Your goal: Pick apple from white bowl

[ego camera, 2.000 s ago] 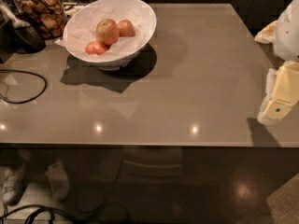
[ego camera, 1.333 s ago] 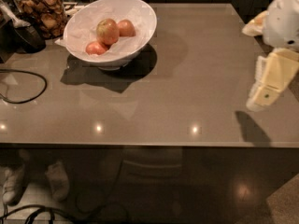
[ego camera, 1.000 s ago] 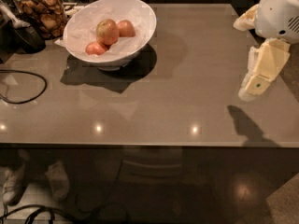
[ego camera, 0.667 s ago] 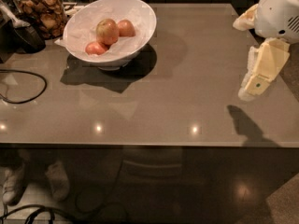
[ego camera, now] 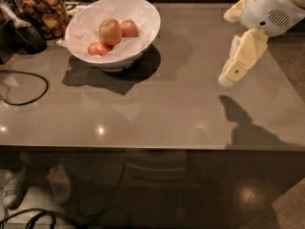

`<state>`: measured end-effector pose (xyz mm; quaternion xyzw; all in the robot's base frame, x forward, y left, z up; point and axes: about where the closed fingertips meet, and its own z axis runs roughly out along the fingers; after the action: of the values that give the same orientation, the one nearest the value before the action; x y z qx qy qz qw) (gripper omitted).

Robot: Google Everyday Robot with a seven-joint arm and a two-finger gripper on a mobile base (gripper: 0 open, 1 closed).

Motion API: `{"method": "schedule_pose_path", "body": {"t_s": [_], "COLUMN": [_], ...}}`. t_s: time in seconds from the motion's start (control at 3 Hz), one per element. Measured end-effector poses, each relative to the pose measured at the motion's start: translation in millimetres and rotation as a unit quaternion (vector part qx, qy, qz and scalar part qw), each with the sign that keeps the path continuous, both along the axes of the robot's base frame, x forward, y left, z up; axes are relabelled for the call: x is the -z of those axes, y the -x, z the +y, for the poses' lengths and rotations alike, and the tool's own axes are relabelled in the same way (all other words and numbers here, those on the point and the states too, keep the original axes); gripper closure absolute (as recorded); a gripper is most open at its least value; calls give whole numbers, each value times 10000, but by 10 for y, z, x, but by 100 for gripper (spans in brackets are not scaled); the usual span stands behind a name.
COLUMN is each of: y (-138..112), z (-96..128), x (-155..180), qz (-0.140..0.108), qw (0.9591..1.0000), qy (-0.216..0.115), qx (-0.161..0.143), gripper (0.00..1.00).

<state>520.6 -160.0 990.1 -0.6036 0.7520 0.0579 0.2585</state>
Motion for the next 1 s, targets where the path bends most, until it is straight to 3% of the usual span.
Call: {"method": "schedule_pose_path", "body": {"t_s": [0.33,1.0], "y": [-198,-275], "z": [113,198], "x": [-46,-68], "qz": [-13,-124], "qw": [9998,9991], "qy": [-213,-397], "qx": [-23,-34], "gripper": [0,0]}}
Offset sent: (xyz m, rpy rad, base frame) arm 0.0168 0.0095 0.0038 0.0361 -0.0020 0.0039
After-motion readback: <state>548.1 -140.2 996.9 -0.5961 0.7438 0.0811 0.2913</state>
